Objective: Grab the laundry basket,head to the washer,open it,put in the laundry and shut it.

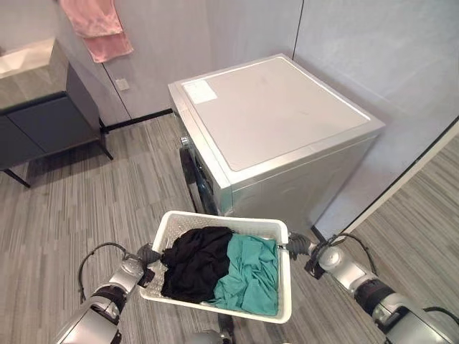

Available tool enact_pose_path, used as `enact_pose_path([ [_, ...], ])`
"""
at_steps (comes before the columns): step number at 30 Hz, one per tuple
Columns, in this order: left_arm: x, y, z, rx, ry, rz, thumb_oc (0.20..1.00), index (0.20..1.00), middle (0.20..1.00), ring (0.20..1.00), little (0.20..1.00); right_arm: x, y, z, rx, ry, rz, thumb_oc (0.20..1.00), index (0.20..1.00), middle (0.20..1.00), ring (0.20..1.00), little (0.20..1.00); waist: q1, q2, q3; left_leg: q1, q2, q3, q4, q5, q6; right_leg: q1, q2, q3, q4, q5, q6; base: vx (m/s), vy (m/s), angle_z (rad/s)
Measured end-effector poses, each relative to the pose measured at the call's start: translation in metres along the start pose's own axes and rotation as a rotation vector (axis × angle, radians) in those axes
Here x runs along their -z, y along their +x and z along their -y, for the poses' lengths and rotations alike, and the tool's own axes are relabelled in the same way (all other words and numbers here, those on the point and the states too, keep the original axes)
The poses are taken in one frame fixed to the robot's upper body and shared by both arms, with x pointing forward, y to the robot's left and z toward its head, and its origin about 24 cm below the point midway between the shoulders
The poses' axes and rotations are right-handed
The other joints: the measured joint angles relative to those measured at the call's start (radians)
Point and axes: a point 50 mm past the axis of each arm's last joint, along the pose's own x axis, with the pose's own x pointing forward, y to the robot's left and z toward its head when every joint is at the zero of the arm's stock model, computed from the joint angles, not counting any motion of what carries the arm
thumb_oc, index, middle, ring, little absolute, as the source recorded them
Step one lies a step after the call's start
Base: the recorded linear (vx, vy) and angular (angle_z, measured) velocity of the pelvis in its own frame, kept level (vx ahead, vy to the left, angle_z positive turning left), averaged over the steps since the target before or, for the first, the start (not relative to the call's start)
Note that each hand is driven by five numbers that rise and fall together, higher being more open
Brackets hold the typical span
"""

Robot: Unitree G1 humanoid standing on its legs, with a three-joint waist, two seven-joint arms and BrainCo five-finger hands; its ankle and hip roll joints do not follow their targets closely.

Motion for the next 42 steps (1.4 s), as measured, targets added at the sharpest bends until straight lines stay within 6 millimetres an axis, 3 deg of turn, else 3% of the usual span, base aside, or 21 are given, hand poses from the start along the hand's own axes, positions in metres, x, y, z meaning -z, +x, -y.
enact_pose_path([
  [1, -0.002, -0.001, -0.010, -0.022, 0.012, 0.014, 0.200, 0.200, 0.200, 0.200, 0.200, -0.002, 0.002, -0.005, -0.018, -0.002, 0.006, 0.200, 0.200, 0.200, 0.200, 0.200, -0.004, -0.012, -0.007, 0.001, -0.008, -0.002, -0.002, -0.001, 0.001, 0.012, -0.016, 0.003, -0.002, 0.010, 0.035, 0.13, 0.098, 0.03],
  [5, -0.006, -0.017, -0.036, -0.074, 0.001, 0.118, 0.200, 0.200, 0.200, 0.200, 0.200, -0.011, -0.001, -0.005, -0.060, -0.015, 0.036, 0.200, 0.200, 0.200, 0.200, 0.200, 0.034, -0.044, -0.021, 0.004, -0.019, -0.018, 0.006, -0.007, 0.004, 0.039, -0.017, 0.002, -0.021, 0.002, 0.043, 0.11, 0.081, 0.14],
  [7, -0.007, -0.036, -0.058, -0.115, -0.023, 0.200, 0.200, 0.200, 0.200, 0.200, 0.200, -0.028, -0.012, 0.006, -0.063, -0.050, 0.126, 0.200, 0.200, 0.200, 0.200, 0.200, 0.052, -0.075, -0.029, 0.000, -0.030, -0.026, 0.005, -0.020, -0.002, 0.031, -0.022, -0.013, 0.011, 0.001, 0.049, 0.06, 0.129, 0.28],
  [8, -0.006, -0.040, -0.065, -0.136, -0.028, 0.203, 0.200, 0.200, 0.200, 0.200, 0.200, -0.038, -0.014, 0.006, -0.063, -0.062, 0.166, 0.200, 0.200, 0.200, 0.200, 0.200, 0.066, -0.077, -0.032, 0.016, -0.028, -0.027, -0.006, -0.020, -0.001, -0.016, -0.044, -0.001, 0.124, 0.005, 0.049, 0.11, 0.145, 0.26],
  [9, 0.005, -0.048, -0.073, -0.166, -0.051, 0.193, 0.200, 0.200, 0.200, 0.200, 0.200, -0.048, -0.014, 0.002, -0.091, -0.073, 0.207, 0.200, 0.200, 0.200, 0.200, 0.200, 0.073, -0.077, -0.032, 0.035, -0.038, -0.031, -0.015, -0.023, 0.017, -0.109, -0.072, 0.026, 0.328, 0.041, 0.024, 0.12, 0.097, 0.12],
  [10, 0.010, -0.051, -0.073, -0.162, -0.042, 0.188, 0.200, 0.200, 0.200, 0.200, 0.200, -0.049, -0.015, 0.001, -0.100, -0.077, 0.212, 0.200, 0.200, 0.200, 0.200, 0.200, 0.066, -0.077, -0.032, 0.044, -0.044, -0.052, -0.018, -0.016, 0.011, -0.144, -0.069, 0.053, 0.395, 0.030, 0.026, 0.16, 0.003, 0.24],
  [11, 0.012, -0.048, -0.070, -0.152, -0.042, 0.172, 0.200, 0.200, 0.200, 0.200, 0.200, -0.050, -0.014, -0.002, -0.110, -0.075, 0.213, 0.200, 0.200, 0.200, 0.200, 0.200, 0.053, -0.052, -0.027, 0.041, -0.034, -0.097, -0.020, -0.005, 0.028, -0.175, 0.022, 0.154, 0.362, -0.025, 0.031, 0.02, -0.095, 0.53],
  [12, 0.010, -0.045, -0.073, -0.153, -0.031, 0.158, 0.200, 0.200, 0.200, 0.200, 0.200, -0.050, -0.013, -0.004, -0.111, -0.074, 0.212, 0.200, 0.200, 0.200, 0.200, 0.200, 0.038, -0.039, -0.019, 0.042, -0.027, -0.132, -0.033, -0.001, 0.022, -0.185, 0.082, 0.162, 0.245, -0.044, 0.026, 0.01, -0.088, 0.52],
  [14, 0.016, -0.044, -0.073, -0.145, -0.043, 0.139, 0.200, 0.200, 0.200, 0.200, 0.200, -0.054, -0.012, -0.001, -0.119, -0.079, 0.214, 0.200, 0.200, 0.200, 0.200, 0.200, 0.040, -0.037, -0.004, 0.036, -0.013, -0.091, -0.029, -0.001, 0.005, -0.275, 0.061, 0.017, 0.052, 0.053, 0.036, 0.07, -0.144, 0.18],
  [15, 0.020, -0.044, -0.071, -0.136, -0.048, 0.128, 0.200, 0.200, 0.200, 0.200, 0.200, -0.054, -0.012, -0.002, -0.124, -0.080, 0.214, 0.200, 0.200, 0.200, 0.200, 0.200, 0.020, -0.031, 0.005, 0.047, -0.024, -0.116, -0.017, -0.006, 0.004, -0.300, 0.048, 0.030, -0.044, 0.121, 0.047, 0.08, -0.136, 0.19],
  [16, 0.023, -0.043, -0.068, -0.127, -0.059, 0.119, 0.200, 0.200, 0.200, 0.200, 0.200, -0.053, -0.011, -0.003, -0.132, -0.093, 0.206, 0.200, 0.200, 0.200, 0.200, 0.200, 0.013, -0.035, 0.007, 0.050, -0.041, -0.130, -0.007, -0.015, -0.009, -0.317, 0.047, 0.088, -0.095, 0.190, 0.057, 0.06, -0.117, 0.58],
  [17, 0.024, -0.041, -0.066, -0.123, -0.073, 0.115, 0.200, 0.200, 0.200, 0.200, 0.200, -0.052, -0.010, -0.005, -0.142, -0.105, 0.195, 0.200, 0.200, 0.200, 0.200, 0.200, -0.004, -0.034, 0.016, 0.048, -0.050, -0.145, 0.012, -0.035, -0.023, -0.318, 0.046, 0.151, -0.155, 0.255, 0.058, 0.04, -0.075, 0.52],
  [18, 0.025, -0.041, -0.065, -0.119, -0.078, 0.113, 0.200, 0.200, 0.200, 0.200, 0.200, -0.051, -0.008, -0.006, -0.149, -0.112, 0.183, 0.200, 0.200, 0.200, 0.200, 0.200, 0.001, -0.044, 0.025, 0.066, -0.059, -0.141, 0.009, -0.042, -0.019, -0.311, 0.048, 0.152, -0.162, 0.293, 0.038, 0.08, -0.188, 0.36],
  [20, 0.037, -0.044, -0.061, -0.110, -0.085, 0.083, 0.200, 0.200, 0.200, 0.200, 0.200, -0.050, -0.004, -0.012, -0.174, -0.112, 0.167, 0.200, 0.200, 0.200, 0.200, 0.200, 0.038, -0.074, 0.020, 0.100, -0.063, -0.125, 0.022, -0.092, -0.064, -0.254, 0.058, 0.106, -0.166, 0.342, 0.004, 0.05, -0.160, 0.24],
  [22, 0.047, -0.047, -0.062, -0.121, -0.131, 0.065, 0.200, 0.200, 0.200, 0.200, 0.200, -0.057, -0.002, -0.014, -0.209, -0.121, 0.181, 0.200, 0.200, 0.200, 0.200, 0.200, 0.048, -0.094, 0.018, 0.113, -0.068, -0.112, 0.031, -0.083, -0.016, -0.186, 0.053, 0.095, -0.212, 0.384, 0.005, 0.02, -0.151, 0.42],
  [24, 0.059, -0.052, -0.070, -0.144, -0.141, 0.026, 0.200, 0.200, 0.200, 0.200, 0.200, -0.064, 0.000, -0.028, -0.290, -0.160, 0.191, 0.200, 0.200, 0.200, 0.200, 0.200, 0.052, -0.111, 0.008, 0.101, -0.046, -0.134, 0.021, -0.065, -0.037, -0.181, 0.065, 0.077, -0.244, 0.381, 0.012, 0.00, -0.104, 0.24],
  [27, 0.069, -0.053, -0.070, -0.156, -0.153, -0.020, 0.200, 0.200, 0.200, 0.200, 0.200, -0.070, 0.002, -0.036, -0.345, -0.183, 0.201, 0.200, 0.200, 0.200, 0.200, 0.200, 0.070, -0.112, 0.008, 0.101, -0.029, -0.160, 0.005, -0.052, -0.053, -0.119, 0.091, 0.026, -0.358, 0.443, -0.025, 0.03, -0.057, 0.21],
  [33, 0.096, -0.065, -0.075, -0.185, -0.218, -0.082, 0.200, 0.200, 0.200, 0.200, 0.200, -0.101, 0.007, -0.036, -0.397, -0.247, 0.225, 0.200, 0.200, 0.200, 0.200, 0.200, 0.104, -0.110, 0.008, 0.119, 0.011, -0.168, -0.051, -0.030, -0.095, -0.120, 0.142, 0.023, -0.362, 0.429, -0.067, 0.00, -0.004, 0.00],
  [37, 0.105, -0.072, -0.078, -0.199, -0.257, -0.097, 0.200, 0.200, 0.200, 0.200, 0.200, -0.124, 0.008, -0.033, -0.399, -0.275, 0.264, 0.200, 0.200, 0.200, 0.200, 0.200, 0.108, -0.103, 0.013, 0.116, 0.032, -0.184, -0.061, -0.029, -0.096, -0.140, 0.159, 0.023, -0.335, 0.413, -0.054, 0.00, 0.003, 0.01],
  [39, 0.109, -0.075, -0.080, -0.204, -0.264, -0.109, 0.200, 0.200, 0.200, 0.200, 0.200, -0.140, 0.009, -0.029, -0.399, -0.287, 0.292, 0.200, 0.200, 0.200, 0.200, 0.200, 0.117, -0.110, 0.008, 0.112, 0.041, -0.189, -0.060, -0.029, -0.096, -0.170, 0.158, 0.014, -0.275, 0.370, -0.059, -0.01, 0.007, 0.12],
  [42, 0.112, -0.078, -0.088, -0.214, -0.263, -0.120, 0.200, 0.200, 0.200, 0.200, 0.200, -0.164, 0.011, -0.024, -0.393, -0.314, 0.325, 0.200, 0.200, 0.200, 0.200, 0.200, 0.134, -0.107, 0.009, 0.087, 0.063, -0.214, -0.056, -0.029, -0.096, -0.187, 0.166, -0.024, -0.241, 0.349, -0.031, 0.01, 0.008, 0.14],
])
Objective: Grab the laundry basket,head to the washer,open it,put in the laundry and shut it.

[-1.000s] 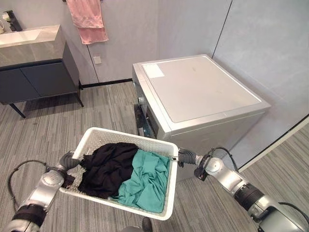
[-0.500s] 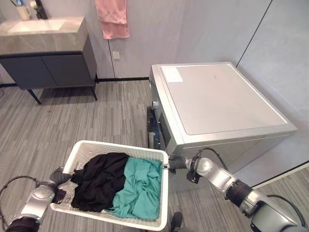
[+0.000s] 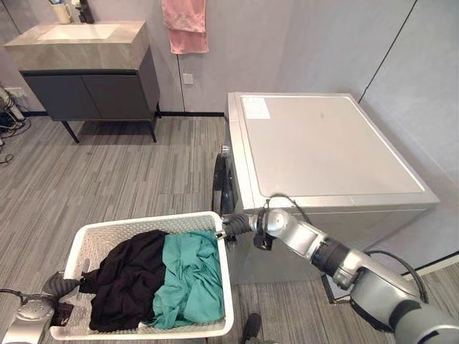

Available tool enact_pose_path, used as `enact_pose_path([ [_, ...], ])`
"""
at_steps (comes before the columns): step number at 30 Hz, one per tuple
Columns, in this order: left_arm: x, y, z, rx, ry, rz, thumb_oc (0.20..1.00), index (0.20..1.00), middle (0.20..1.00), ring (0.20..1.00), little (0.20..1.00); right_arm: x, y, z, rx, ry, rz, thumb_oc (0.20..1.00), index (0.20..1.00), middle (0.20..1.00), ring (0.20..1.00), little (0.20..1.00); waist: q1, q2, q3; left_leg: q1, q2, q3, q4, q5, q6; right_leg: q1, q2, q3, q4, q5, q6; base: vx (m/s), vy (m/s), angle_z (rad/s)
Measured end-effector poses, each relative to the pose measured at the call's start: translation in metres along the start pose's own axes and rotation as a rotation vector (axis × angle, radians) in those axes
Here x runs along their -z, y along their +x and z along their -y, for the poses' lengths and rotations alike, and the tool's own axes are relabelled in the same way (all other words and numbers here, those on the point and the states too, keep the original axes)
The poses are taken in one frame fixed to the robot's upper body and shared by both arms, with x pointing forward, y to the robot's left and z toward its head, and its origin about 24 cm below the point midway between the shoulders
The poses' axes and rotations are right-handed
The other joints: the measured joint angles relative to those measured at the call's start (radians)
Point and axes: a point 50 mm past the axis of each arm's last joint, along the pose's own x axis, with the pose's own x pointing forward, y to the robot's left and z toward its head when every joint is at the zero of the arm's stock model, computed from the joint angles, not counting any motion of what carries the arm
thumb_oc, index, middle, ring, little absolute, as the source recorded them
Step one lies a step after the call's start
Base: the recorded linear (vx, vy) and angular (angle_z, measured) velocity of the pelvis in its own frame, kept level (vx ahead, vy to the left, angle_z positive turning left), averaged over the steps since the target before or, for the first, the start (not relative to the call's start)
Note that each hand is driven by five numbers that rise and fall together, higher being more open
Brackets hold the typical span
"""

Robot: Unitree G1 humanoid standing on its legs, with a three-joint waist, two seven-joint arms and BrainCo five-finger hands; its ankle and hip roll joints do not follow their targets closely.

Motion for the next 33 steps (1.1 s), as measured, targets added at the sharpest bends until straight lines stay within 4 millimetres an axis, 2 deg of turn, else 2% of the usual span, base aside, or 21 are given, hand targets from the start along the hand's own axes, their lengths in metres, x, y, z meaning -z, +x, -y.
enact_pose_path([
  [1, -0.001, -0.001, -0.004, -0.005, -0.005, -0.001, 0.200, 0.200, 0.200, 0.200, 0.200, -0.007, 0.001, 0.005, 0.007, -0.016, 0.005, 0.200, 0.200, 0.200, 0.200, 0.200, 0.004, -0.002, -0.001, -0.006, 0.004, -0.001, 0.004, 0.002, -0.002, -0.021, -0.002, -0.002, 0.035, -0.011, -0.005, 0.01, 0.015, 0.32],
  [3, -0.001, -0.001, -0.007, 0.008, 0.001, -0.012, 0.200, 0.200, 0.200, 0.200, 0.200, -0.023, 0.002, 0.021, 0.046, -0.052, 0.019, 0.200, 0.200, 0.200, 0.200, 0.200, 0.008, -0.025, -0.015, -0.012, -0.009, -0.005, 0.027, 0.012, -0.021, -0.036, -0.011, -0.004, 0.046, -0.045, -0.017, 0.01, 0.016, 0.36],
  [4, 0.003, -0.001, -0.001, 0.052, 0.001, -0.037, 0.200, 0.200, 0.200, 0.200, 0.200, -0.041, -0.001, 0.034, 0.086, -0.110, 0.041, 0.200, 0.200, 0.200, 0.200, 0.200, 0.028, -0.011, -0.028, 0.013, -0.019, -0.009, 0.060, -0.030, 0.007, -0.037, 0.003, -0.010, 0.038, -0.059, 0.004, 0.03, 0.025, 0.06],
  [5, 0.000, 0.000, -0.001, 0.055, -0.018, -0.026, 0.200, 0.200, 0.200, 0.200, 0.200, -0.047, -0.001, 0.041, 0.102, -0.138, 0.036, 0.200, 0.200, 0.200, 0.200, 0.200, 0.048, -0.003, -0.033, 0.010, 0.020, 0.014, 0.031, -0.003, 0.020, -0.052, 0.019, -0.013, 0.094, -0.079, -0.027, 0.04, 0.030, -0.18],
  [6, -0.002, -0.001, -0.003, 0.057, -0.018, -0.019, 0.200, 0.200, 0.200, 0.200, 0.200, -0.051, -0.001, 0.046, 0.110, -0.147, 0.024, 0.200, 0.200, 0.200, 0.200, 0.200, 0.054, 0.005, -0.028, 0.009, 0.036, 0.025, 0.036, -0.003, 0.021, -0.076, 0.014, -0.003, 0.193, -0.102, -0.055, 0.04, 0.028, -0.10],
  [7, -0.003, -0.001, -0.005, 0.074, -0.028, -0.019, 0.200, 0.200, 0.200, 0.200, 0.200, -0.054, 0.001, 0.051, 0.115, -0.154, 0.011, 0.200, 0.200, 0.200, 0.200, 0.200, 0.053, -0.003, -0.033, 0.013, 0.040, 0.020, 0.037, -0.006, 0.017, -0.078, -0.015, 0.001, 0.278, -0.125, -0.044, 0.05, 0.020, 0.14],
  [8, -0.005, -0.003, -0.013, 0.094, -0.036, -0.023, 0.200, 0.200, 0.200, 0.200, 0.200, -0.066, 0.004, 0.055, 0.128, -0.163, 0.024, 0.200, 0.200, 0.200, 0.200, 0.200, 0.048, -0.047, -0.064, 0.014, 0.016, 0.002, 0.040, -0.012, 0.002, -0.034, -0.081, 0.055, 0.262, -0.200, 0.009, 0.05, 0.014, 0.26],
  [10, -0.010, -0.003, -0.019, 0.103, -0.071, -0.021, 0.200, 0.200, 0.200, 0.200, 0.200, -0.076, 0.002, 0.060, 0.149, -0.183, 0.043, 0.200, 0.200, 0.200, 0.200, 0.200, 0.049, -0.046, -0.067, 0.025, 0.030, -0.004, 0.030, 0.008, -0.026, -0.002, -0.058, 0.051, 0.219, -0.195, -0.009, 0.05, 0.003, 0.15],
  [13, -0.028, -0.003, -0.034, 0.087, -0.116, 0.023, 0.200, 0.200, 0.200, 0.200, 0.200, -0.087, -0.002, 0.068, 0.189, -0.210, 0.059, 0.200, 0.200, 0.200, 0.200, 0.200, 0.050, -0.053, -0.073, 0.021, 0.041, -0.002, 0.026, 0.015, -0.038, -0.001, -0.044, 0.051, 0.201, -0.187, -0.018, 0.05, -0.005, -0.04],
  [14, -0.047, -0.001, -0.039, 0.082, -0.118, 0.065, 0.200, 0.200, 0.200, 0.200, 0.200, -0.087, -0.006, 0.075, 0.236, -0.201, 0.059, 0.200, 0.200, 0.200, 0.200, 0.200, 0.050, -0.053, -0.073, 0.021, 0.042, -0.001, 0.020, 0.017, -0.041, -0.002, -0.043, 0.051, 0.197, -0.186, -0.019, 0.07, 0.001, 0.01],
  [18, -0.098, 0.001, -0.049, 0.068, -0.091, 0.164, 0.200, 0.200, 0.200, 0.200, 0.200, -0.082, -0.019, 0.097, 0.353, -0.187, 0.024, 0.200, 0.200, 0.200, 0.200, 0.200, 0.047, -0.053, -0.073, 0.015, 0.040, 0.002, 0.017, 0.019, -0.044, -0.003, -0.044, 0.052, 0.176, -0.173, -0.014, 0.06, -0.002, -0.01],
  [20, -0.132, 0.000, -0.054, 0.047, -0.077, 0.239, 0.200, 0.200, 0.200, 0.200, 0.200, -0.072, -0.026, 0.109, 0.409, -0.169, -0.022, 0.200, 0.200, 0.200, 0.200, 0.200, 0.044, -0.054, -0.073, 0.013, 0.038, 0.004, 0.016, 0.020, -0.044, 0.000, -0.043, 0.052, 0.158, -0.161, -0.013, 0.07, -0.004, -0.07],
  [22, -0.193, -0.002, -0.059, 0.002, -0.040, 0.348, 0.200, 0.200, 0.200, 0.200, 0.200, -0.055, -0.039, 0.124, 0.486, -0.089, -0.067, 0.200, 0.200, 0.200, 0.200, 0.200, 0.028, -0.055, -0.074, 0.012, 0.035, 0.026, 0.015, 0.020, -0.044, 0.007, -0.042, 0.061, 0.125, -0.139, -0.010, 0.11, -0.003, -0.16],
  [25, -0.233, -0.005, -0.064, -0.024, -0.094, 0.419, 0.200, 0.200, 0.200, 0.200, 0.200, -0.044, -0.046, 0.132, 0.522, -0.023, -0.091, 0.200, 0.200, 0.200, 0.200, 0.200, -0.009, -0.049, -0.079, 0.009, 0.032, 0.029, 0.013, 0.020, -0.044, 0.015, -0.041, 0.063, 0.093, -0.120, -0.007, 0.07, -0.008, -0.05],
  [30, -0.274, -0.010, -0.071, -0.081, -0.213, 0.486, 0.200, 0.200, 0.200, 0.200, 0.200, -0.045, -0.049, 0.140, 0.550, 0.009, -0.098, 0.200, 0.200, 0.200, 0.200, 0.200, -0.052, -0.007, -0.098, -0.014, 0.024, 0.032, 0.011, 0.025, -0.045, 0.015, -0.038, 0.076, 0.041, -0.075, -0.008, 0.06, -0.009, -0.08],
  [33, -0.286, -0.014, -0.078, -0.122, -0.230, 0.489, 0.200, 0.200, 0.200, 0.200, 0.200, -0.052, -0.050, 0.144, 0.572, -0.025, -0.110, 0.200, 0.200, 0.200, 0.200, 0.200, -0.061, 0.011, -0.110, -0.014, 0.021, 0.050, 0.011, 0.026, -0.046, 0.015, -0.038, 0.084, 0.019, -0.066, -0.010, 0.06, 0.000, -0.10],
])
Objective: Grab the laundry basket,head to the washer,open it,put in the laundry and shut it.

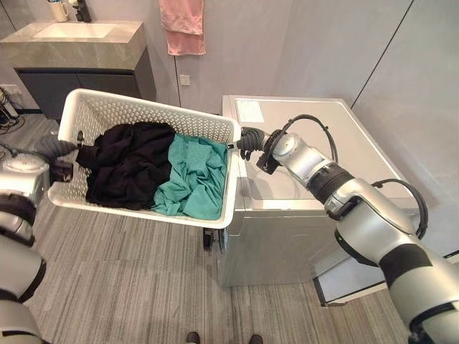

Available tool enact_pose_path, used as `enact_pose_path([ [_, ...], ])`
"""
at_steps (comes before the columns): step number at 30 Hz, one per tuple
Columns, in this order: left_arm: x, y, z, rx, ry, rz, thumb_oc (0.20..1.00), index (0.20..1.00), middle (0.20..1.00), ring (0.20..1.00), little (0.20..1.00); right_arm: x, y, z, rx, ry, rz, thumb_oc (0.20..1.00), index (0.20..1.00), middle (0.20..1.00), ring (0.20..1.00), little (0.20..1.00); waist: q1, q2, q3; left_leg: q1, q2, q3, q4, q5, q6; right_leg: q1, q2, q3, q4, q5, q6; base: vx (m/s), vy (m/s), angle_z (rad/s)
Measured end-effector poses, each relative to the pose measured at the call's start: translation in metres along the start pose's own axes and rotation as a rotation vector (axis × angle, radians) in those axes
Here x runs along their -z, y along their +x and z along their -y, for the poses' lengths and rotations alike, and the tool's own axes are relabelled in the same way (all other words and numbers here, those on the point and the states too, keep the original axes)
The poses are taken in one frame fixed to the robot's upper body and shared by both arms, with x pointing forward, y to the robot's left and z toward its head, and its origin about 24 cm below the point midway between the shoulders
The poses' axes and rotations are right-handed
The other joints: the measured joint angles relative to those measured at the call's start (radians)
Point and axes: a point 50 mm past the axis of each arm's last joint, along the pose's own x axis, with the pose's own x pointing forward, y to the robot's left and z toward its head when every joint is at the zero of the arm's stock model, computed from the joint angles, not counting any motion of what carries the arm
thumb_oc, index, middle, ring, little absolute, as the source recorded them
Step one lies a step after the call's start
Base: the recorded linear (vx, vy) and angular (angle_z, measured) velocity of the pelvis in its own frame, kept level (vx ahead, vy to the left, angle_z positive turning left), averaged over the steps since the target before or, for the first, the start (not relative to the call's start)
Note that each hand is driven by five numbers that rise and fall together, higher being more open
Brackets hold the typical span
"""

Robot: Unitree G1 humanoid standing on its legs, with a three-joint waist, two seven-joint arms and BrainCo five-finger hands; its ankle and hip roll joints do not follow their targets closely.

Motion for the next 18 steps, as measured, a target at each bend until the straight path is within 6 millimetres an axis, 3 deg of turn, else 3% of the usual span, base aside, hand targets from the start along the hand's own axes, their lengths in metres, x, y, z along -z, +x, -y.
enact_pose_path([
  [4, -0.023, -0.001, -0.011, -0.049, 0.038, 0.031, 0.200, 0.200, 0.200, 0.200, 0.200, -0.018, -0.001, 0.009, 0.038, 0.026, 0.048, 0.200, 0.200, 0.200, 0.200, 0.200, -0.008, 0.006, -0.011, 0.010, -0.002, 0.008, -0.008, 0.000, 0.000, 0.006, 0.005, 0.025, -0.015, 0.008, 0.002, 0.10, 0.005, -0.16],
  [10, -0.028, -0.003, -0.019, -0.090, 0.084, 0.022, 0.200, 0.200, 0.200, 0.200, 0.200, -0.025, 0.001, 0.003, 0.045, 0.040, 0.072, 0.200, 0.200, 0.200, 0.200, 0.200, -0.056, 0.014, -0.073, 0.010, -0.003, 0.017, -0.029, 0.000, 0.000, 0.001, 0.007, 0.027, -0.028, 0.010, 0.006, 0.08, -0.009, -0.03],
  [18, -0.043, -0.003, -0.014, -0.093, 0.097, 0.054, 0.200, 0.200, 0.200, 0.200, 0.200, -0.022, -0.001, 0.010, 0.083, 0.056, 0.065, 0.200, 0.200, 0.200, 0.200, 0.200, -0.061, 0.021, -0.081, 0.009, -0.007, 0.029, -0.029, 0.000, 0.000, -0.004, 0.003, 0.034, -0.027, 0.016, 0.009, 0.03, -0.005, -0.02],
])
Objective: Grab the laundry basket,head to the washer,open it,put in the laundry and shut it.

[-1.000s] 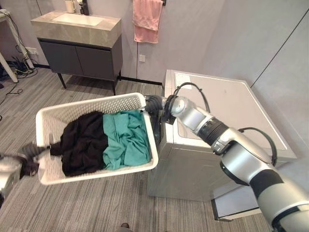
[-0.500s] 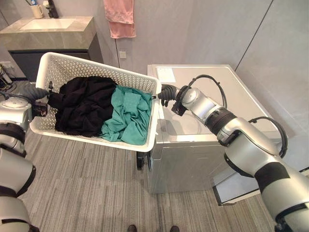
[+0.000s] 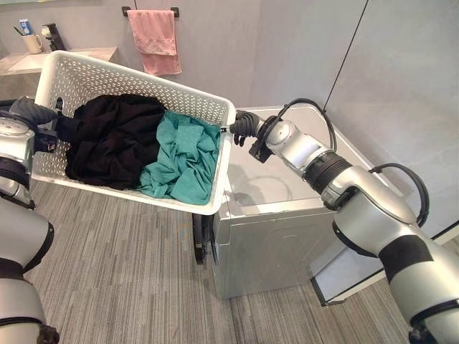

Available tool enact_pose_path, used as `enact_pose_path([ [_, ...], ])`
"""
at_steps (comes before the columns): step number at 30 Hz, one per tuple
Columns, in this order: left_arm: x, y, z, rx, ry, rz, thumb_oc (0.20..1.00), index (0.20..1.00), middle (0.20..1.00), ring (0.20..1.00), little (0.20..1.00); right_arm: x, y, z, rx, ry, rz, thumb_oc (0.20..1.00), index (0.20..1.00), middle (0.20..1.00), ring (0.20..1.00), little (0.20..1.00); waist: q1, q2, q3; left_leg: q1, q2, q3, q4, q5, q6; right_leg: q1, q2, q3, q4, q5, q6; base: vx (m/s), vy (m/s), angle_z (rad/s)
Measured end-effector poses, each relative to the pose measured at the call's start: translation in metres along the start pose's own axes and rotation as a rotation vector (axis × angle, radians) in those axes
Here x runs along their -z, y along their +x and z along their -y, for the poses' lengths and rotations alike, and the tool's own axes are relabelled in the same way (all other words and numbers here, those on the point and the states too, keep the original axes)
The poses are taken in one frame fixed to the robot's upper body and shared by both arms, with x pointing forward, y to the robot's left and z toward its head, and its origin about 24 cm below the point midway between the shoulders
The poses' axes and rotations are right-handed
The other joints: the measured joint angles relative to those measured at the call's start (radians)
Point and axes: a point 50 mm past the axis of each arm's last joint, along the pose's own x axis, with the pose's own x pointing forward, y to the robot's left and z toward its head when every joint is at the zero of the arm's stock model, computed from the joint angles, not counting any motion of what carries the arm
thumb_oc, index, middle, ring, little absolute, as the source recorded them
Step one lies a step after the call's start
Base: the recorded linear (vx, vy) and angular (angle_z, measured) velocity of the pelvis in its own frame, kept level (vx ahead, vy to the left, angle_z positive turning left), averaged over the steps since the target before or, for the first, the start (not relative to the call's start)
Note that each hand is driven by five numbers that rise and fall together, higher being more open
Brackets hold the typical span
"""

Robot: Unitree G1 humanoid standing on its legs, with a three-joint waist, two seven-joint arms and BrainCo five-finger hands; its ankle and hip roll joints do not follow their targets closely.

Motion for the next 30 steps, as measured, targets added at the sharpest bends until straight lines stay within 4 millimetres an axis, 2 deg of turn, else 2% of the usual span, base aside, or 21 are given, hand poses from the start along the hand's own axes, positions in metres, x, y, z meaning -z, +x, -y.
enact_pose_path([
  [5, -0.010, 0.000, 0.000, -0.029, -0.003, 0.014, 0.200, 0.200, 0.200, 0.200, 0.200, -0.008, -0.002, 0.011, 0.043, -0.021, 0.014, 0.200, 0.200, 0.200, 0.200, 0.200, -0.020, 0.017, -0.015, -0.004, -0.009, 0.003, -0.016, 0.004, 0.000, -0.015, -0.008, 0.001, 0.006, 0.003, 0.003, 0.01, -0.002, 0.01],
  [8, -0.042, -0.003, -0.002, -0.041, -0.036, 0.091, 0.200, 0.200, 0.200, 0.200, 0.200, -0.018, -0.007, 0.034, 0.152, -0.026, 0.028, 0.200, 0.200, 0.200, 0.200, 0.200, -0.037, 0.018, -0.021, -0.004, -0.014, 0.010, -0.017, 0.006, -0.004, -0.026, -0.012, 0.016, 0.006, 0.008, 0.004, 0.01, 0.003, -0.11],
  [13, -0.074, -0.007, 0.004, -0.037, -0.097, 0.172, 0.200, 0.200, 0.200, 0.200, 0.200, -0.019, -0.014, 0.059, 0.268, -0.031, 0.017, 0.200, 0.200, 0.200, 0.200, 0.200, -0.057, 0.021, -0.024, -0.004, -0.014, 0.025, -0.016, 0.007, -0.002, -0.030, -0.008, 0.033, -0.001, 0.018, 0.003, 0.01, -0.003, -0.13],
  [15, -0.081, -0.008, 0.006, -0.039, -0.121, 0.188, 0.200, 0.200, 0.200, 0.200, 0.200, -0.019, -0.014, 0.061, 0.287, -0.032, 0.018, 0.200, 0.200, 0.200, 0.200, 0.200, -0.075, 0.039, -0.036, -0.007, -0.014, 0.025, -0.017, 0.007, -0.002, -0.030, -0.006, 0.042, -0.014, 0.024, 0.004, 0.00, -0.007, -0.11],
  [19, -0.083, -0.008, 0.015, -0.020, -0.119, 0.188, 0.200, 0.200, 0.200, 0.200, 0.200, -0.014, -0.017, 0.068, 0.318, -0.037, 0.002, 0.200, 0.200, 0.200, 0.200, 0.200, -0.083, 0.072, -0.058, -0.011, -0.009, 0.024, -0.017, 0.008, -0.003, -0.029, 0.004, 0.047, -0.037, 0.035, -0.001, 0.02, -0.024, -0.09],
  [24, -0.081, -0.005, 0.040, 0.026, -0.109, 0.169, 0.200, 0.200, 0.200, 0.200, 0.200, 0.001, -0.020, 0.077, 0.349, -0.046, -0.065, 0.200, 0.200, 0.200, 0.200, 0.200, -0.080, 0.080, -0.061, -0.018, 0.005, 0.014, -0.018, 0.015, -0.011, -0.030, 0.021, 0.045, -0.049, 0.042, -0.011, 0.00, -0.005, -0.01],
  [29, -0.067, -0.002, 0.063, 0.071, -0.097, 0.121, 0.200, 0.200, 0.200, 0.200, 0.200, 0.011, -0.021, 0.080, 0.351, -0.065, -0.113, 0.200, 0.200, 0.200, 0.200, 0.200, -0.087, 0.090, -0.058, -0.021, 0.016, 0.011, -0.018, 0.015, -0.011, -0.034, 0.031, 0.045, -0.048, 0.043, -0.015, 0.00, -0.004, -0.01],
  [30, -0.059, 0.000, 0.072, 0.086, -0.096, 0.100, 0.200, 0.200, 0.200, 0.200, 0.200, 0.015, -0.022, 0.082, 0.353, -0.085, -0.130, 0.200, 0.200, 0.200, 0.200, 0.200, -0.091, 0.101, -0.062, -0.027, 0.016, 0.007, -0.018, 0.015, -0.011, -0.039, 0.030, 0.045, -0.047, 0.042, -0.015, -0.01, -0.014, 0.04],
])
